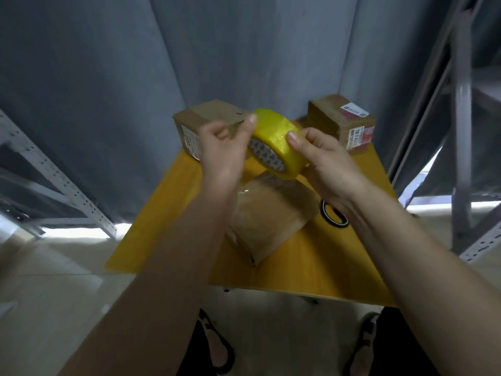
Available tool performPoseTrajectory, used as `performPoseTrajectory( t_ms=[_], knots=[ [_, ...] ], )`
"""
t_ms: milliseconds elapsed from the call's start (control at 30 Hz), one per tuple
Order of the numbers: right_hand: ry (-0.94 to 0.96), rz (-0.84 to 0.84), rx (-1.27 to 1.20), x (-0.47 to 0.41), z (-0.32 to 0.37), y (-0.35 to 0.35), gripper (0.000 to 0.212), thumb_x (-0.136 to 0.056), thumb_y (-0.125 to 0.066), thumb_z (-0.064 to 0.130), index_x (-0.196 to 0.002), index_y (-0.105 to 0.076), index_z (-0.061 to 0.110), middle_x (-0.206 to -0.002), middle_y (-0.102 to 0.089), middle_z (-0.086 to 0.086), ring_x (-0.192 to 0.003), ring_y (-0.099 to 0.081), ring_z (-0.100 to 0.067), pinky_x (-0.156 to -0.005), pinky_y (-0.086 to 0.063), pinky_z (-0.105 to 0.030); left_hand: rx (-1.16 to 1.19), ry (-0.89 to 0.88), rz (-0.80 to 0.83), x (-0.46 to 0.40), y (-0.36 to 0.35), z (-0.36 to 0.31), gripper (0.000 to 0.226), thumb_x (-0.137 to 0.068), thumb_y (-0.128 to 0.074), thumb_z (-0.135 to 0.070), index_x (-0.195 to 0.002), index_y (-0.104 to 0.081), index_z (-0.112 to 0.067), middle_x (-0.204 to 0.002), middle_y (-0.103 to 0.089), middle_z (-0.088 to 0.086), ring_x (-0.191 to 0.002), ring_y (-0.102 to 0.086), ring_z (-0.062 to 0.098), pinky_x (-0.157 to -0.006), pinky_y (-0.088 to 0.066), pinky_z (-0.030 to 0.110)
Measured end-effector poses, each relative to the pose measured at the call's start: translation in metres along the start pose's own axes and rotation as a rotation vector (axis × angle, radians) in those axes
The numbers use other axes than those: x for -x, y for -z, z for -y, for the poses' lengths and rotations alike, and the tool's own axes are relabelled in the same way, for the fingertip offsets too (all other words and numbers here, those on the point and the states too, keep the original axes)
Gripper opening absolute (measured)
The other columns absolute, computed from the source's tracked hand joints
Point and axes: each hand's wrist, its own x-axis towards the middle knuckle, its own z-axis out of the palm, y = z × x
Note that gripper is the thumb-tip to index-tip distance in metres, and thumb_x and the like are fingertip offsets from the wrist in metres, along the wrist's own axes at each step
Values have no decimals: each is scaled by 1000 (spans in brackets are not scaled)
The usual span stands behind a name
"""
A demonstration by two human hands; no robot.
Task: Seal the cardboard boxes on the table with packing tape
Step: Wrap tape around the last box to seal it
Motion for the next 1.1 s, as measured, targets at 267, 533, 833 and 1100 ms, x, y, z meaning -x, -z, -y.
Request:
performPoseTrajectory(
  t_ms=[267, 533, 833, 1100],
  knots=[
    [157, -125, 415, -5, -28, -17, 17, -100, -48, 24, -89, -61, 26, -105, -48, -2, -101, -46, -9, -87, -34, -19, 209, 76, 207, 17, -11, 19, 16, -96, -58, -17, -105, -66, -7, -102, -70, 17, -91, -66, 28, -86, -53, 40],
    [391, -315, 323, -20, 4, -5, 24, -101, -46, 23, -109, -56, 2, -111, -63, -10, -104, -58, -16, -92, -45, -29, -19, -54, 641, 20, 5, 5, 19, -93, -59, -30, -97, -63, -12, -79, -68, 8, -73, -63, 21, -72, -51, 37],
    [225, -142, 324, -26, 4, -6, 38, -101, -46, 18, -76, -62, -5, -63, -51, -11, -58, -45, -17, -58, -35, -29, 74, 153, 857, 17, 8, 5, 29, -84, -47, -15, -105, -56, 2, -86, -66, 15, -77, -62, 25, -75, -47, 38],
    [270, -252, 398, -26, -1, -12, 38, -99, -47, 15, -72, -59, -9, -64, -51, -16, -59, -48, -23, -59, -41, -43, 73, 148, 750, 15, 1, 16, 28, -75, -45, -18, -95, -59, -5, -73, -65, 11, -66, -61, 22, -69, -47, 36]
  ],
)
